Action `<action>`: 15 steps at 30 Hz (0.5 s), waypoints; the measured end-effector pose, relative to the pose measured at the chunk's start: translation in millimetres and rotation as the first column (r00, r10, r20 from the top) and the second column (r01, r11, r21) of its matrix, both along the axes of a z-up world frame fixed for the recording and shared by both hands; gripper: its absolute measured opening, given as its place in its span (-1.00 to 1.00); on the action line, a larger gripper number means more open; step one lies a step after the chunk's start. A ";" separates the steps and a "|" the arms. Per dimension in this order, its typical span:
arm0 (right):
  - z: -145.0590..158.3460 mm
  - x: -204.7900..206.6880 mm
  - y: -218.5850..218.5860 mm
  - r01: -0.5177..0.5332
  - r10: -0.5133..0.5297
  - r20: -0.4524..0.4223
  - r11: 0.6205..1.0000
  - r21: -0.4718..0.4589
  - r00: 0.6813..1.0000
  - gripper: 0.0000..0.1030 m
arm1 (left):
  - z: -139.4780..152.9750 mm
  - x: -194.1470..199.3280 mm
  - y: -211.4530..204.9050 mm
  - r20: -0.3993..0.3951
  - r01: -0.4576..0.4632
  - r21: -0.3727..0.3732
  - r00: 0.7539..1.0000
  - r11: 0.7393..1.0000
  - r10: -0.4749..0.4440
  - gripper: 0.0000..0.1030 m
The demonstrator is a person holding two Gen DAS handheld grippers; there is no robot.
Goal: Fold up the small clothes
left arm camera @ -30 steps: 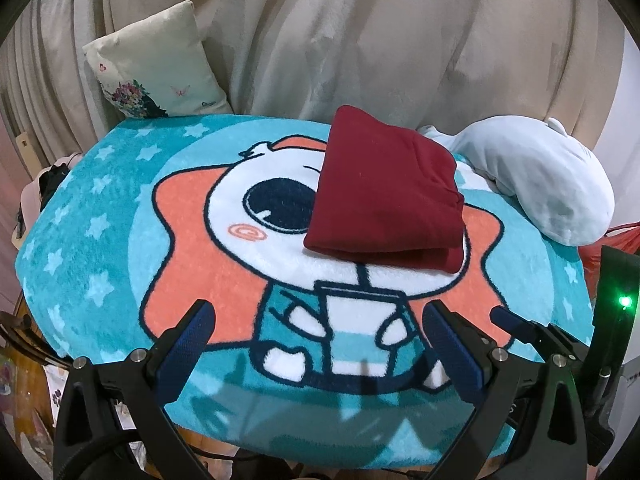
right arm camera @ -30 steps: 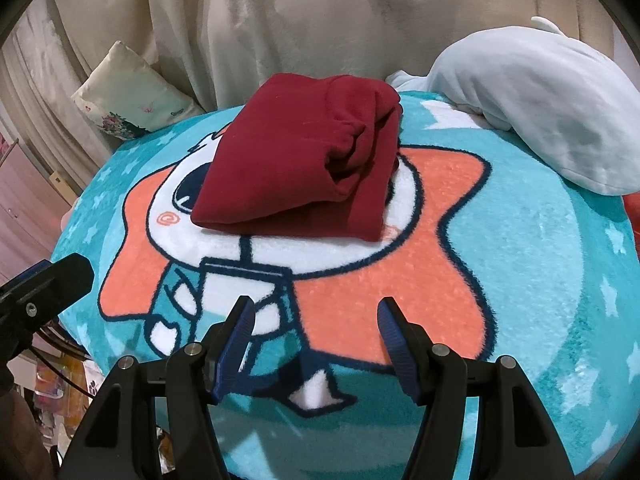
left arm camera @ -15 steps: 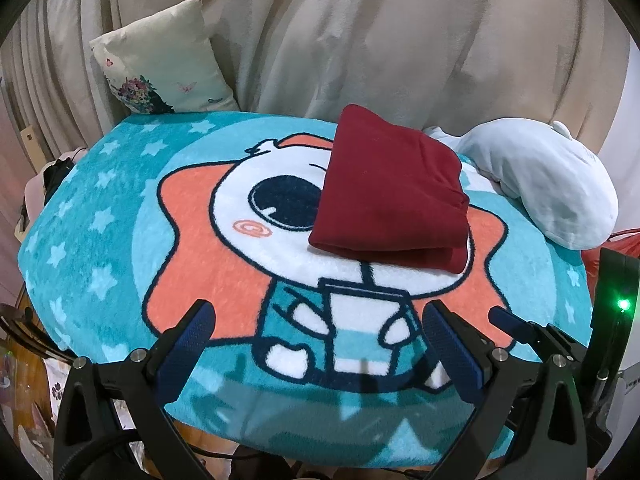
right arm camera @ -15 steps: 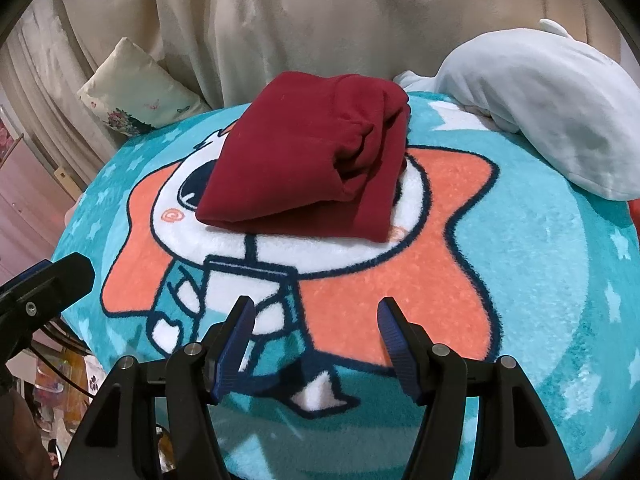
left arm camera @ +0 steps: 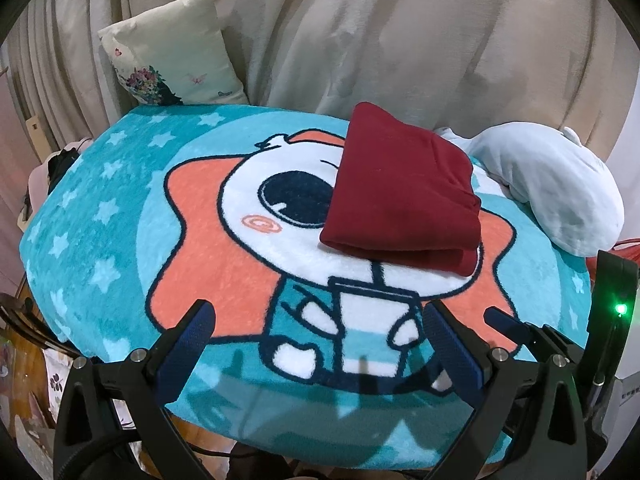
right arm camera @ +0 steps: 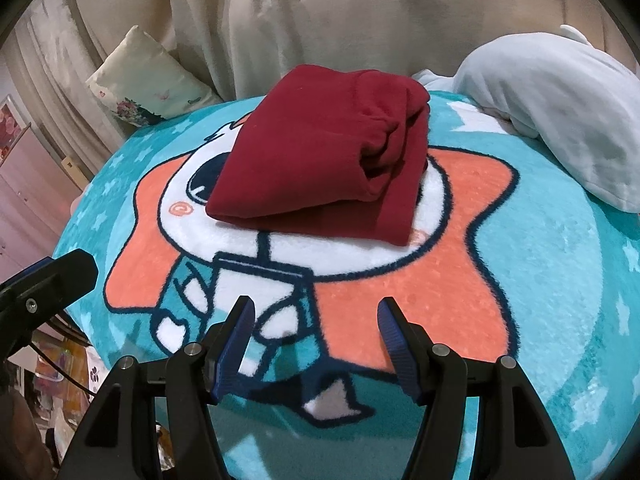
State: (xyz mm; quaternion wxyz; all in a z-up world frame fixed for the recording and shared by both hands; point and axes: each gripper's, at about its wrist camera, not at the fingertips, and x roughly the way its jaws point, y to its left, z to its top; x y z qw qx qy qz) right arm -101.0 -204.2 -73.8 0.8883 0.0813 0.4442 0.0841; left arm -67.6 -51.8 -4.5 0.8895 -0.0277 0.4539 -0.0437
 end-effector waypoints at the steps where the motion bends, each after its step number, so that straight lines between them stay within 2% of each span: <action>1: 0.0 -0.2 0.3 -0.002 0.002 0.000 1.000 -0.001 1.000 0.32 | -0.6 0.4 -0.5 -0.003 0.000 0.000 1.000 1.000 0.000 1.00; 15: -2.6 -0.6 -2.2 -0.002 0.002 0.001 1.000 -0.008 1.000 0.32 | -3.5 1.1 -3.3 -0.015 0.019 -0.028 1.000 0.999 -0.019 1.00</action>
